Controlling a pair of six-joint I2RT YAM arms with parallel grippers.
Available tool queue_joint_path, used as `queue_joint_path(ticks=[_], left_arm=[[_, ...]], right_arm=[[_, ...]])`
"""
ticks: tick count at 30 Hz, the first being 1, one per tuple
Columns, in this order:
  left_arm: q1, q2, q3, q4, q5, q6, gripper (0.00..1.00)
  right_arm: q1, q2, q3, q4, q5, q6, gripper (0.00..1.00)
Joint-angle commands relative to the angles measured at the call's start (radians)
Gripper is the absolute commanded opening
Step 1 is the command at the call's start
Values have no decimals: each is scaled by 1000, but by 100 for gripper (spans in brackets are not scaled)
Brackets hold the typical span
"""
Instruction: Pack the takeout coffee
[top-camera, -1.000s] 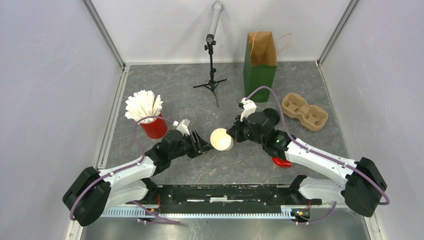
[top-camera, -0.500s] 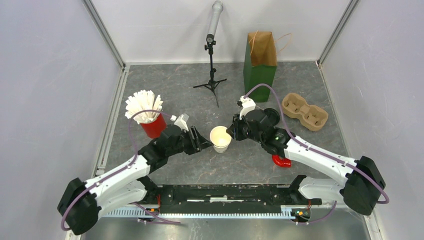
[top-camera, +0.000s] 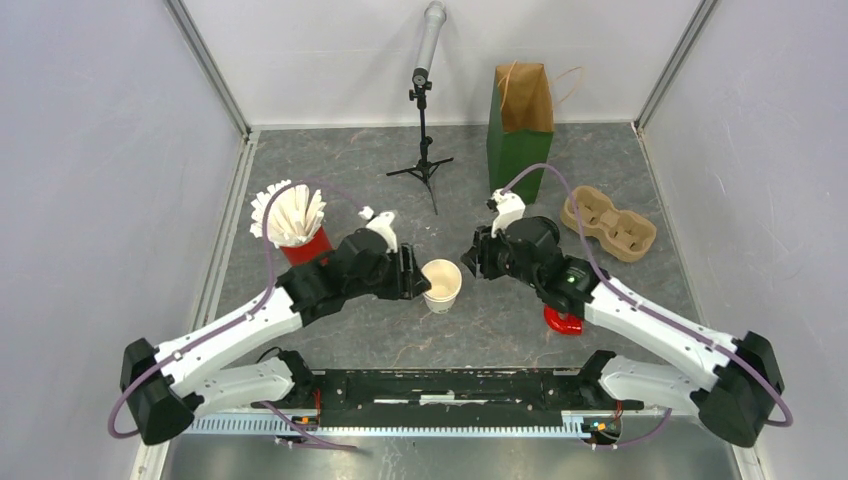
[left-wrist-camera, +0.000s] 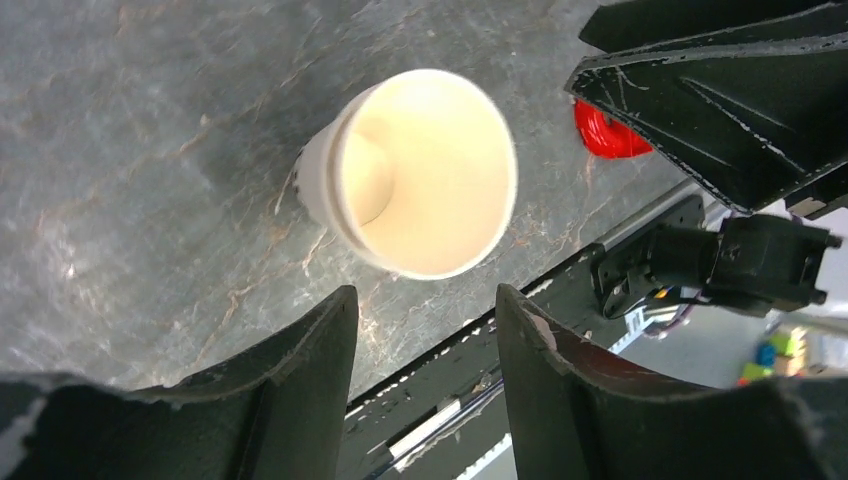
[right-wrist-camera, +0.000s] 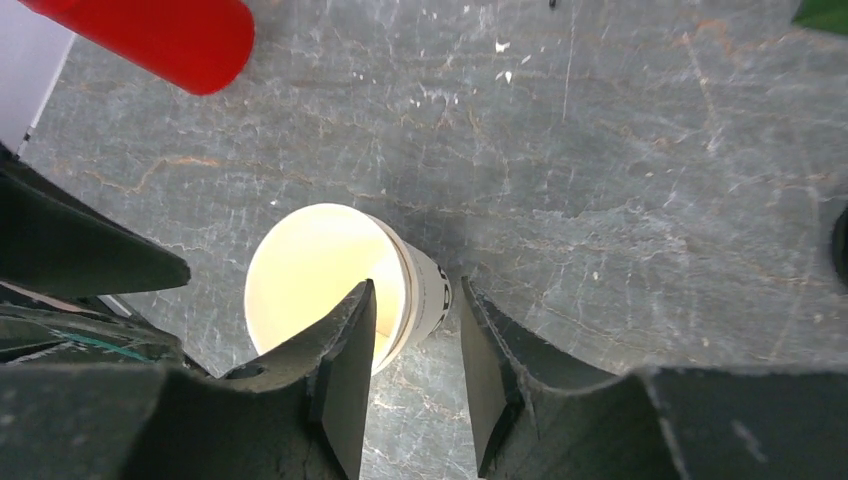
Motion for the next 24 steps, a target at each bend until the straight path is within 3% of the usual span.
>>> queue_joint_path(ticks=[1, 7, 10, 16, 24], left_arm=[[-75, 130, 186, -91, -73, 229, 60], [-135, 406, 405, -156, -20, 333, 50], [-144, 478, 446, -156, 31, 362, 43], [-145, 499, 444, -144, 12, 391, 44], [-146, 553, 451, -144, 42, 401, 42]], right_arm=[[-4, -123, -12, 15, 56, -51, 44], [-3, -313, -178, 85, 139, -35, 57], [-3, -407, -233, 107, 174, -40, 58], [-3, -512, -272, 99, 216, -63, 58], [-3, -531, -298, 100, 191, -52, 57]])
